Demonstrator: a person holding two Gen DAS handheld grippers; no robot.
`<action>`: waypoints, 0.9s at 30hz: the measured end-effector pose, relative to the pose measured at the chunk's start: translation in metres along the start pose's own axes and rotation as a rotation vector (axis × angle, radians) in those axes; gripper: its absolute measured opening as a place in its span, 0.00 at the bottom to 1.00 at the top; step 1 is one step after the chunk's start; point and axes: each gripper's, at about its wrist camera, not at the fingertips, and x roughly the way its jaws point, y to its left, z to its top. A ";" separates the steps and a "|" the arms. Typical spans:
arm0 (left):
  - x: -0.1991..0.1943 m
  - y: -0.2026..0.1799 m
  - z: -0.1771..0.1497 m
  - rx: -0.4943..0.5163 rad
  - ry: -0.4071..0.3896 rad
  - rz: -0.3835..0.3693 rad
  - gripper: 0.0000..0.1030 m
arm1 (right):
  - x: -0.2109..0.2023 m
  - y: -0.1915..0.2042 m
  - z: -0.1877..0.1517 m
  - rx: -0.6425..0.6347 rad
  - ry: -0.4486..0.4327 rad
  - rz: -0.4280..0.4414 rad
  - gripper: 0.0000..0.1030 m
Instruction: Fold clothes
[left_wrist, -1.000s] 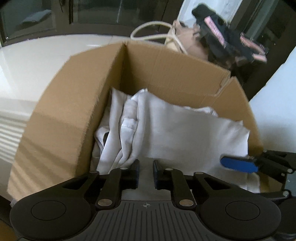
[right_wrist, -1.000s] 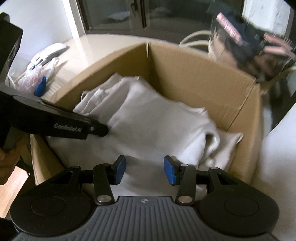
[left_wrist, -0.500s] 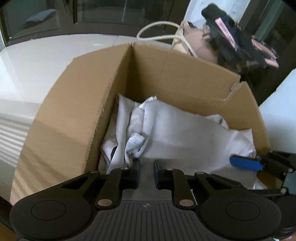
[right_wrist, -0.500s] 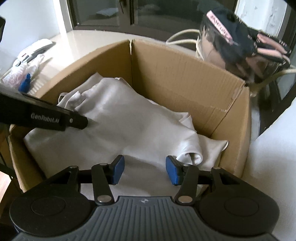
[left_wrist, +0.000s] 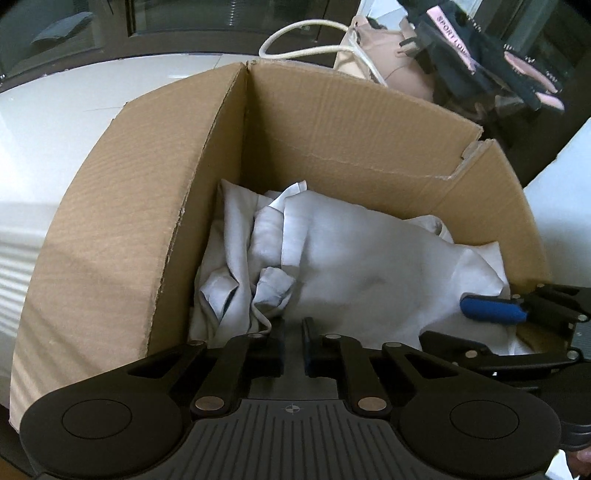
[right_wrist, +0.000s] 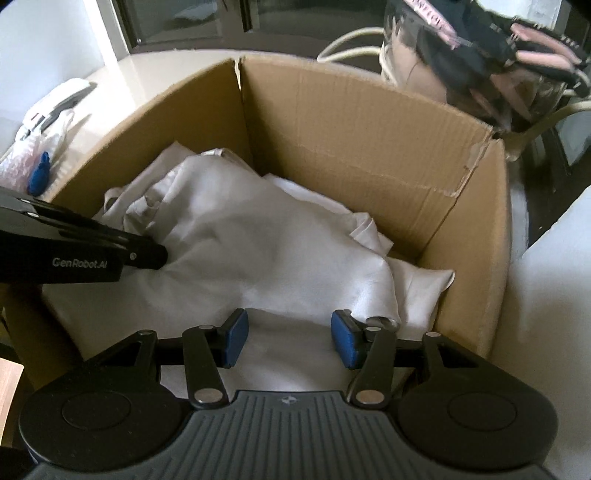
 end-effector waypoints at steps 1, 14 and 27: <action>-0.001 0.000 0.000 0.003 -0.001 -0.002 0.14 | -0.004 0.001 0.000 -0.005 -0.010 -0.008 0.56; -0.070 -0.020 -0.022 0.111 -0.099 -0.016 0.71 | -0.073 0.013 -0.018 0.036 -0.126 -0.001 0.68; -0.155 -0.035 -0.085 0.150 -0.210 -0.043 0.91 | -0.166 0.060 -0.074 0.053 -0.229 -0.085 0.84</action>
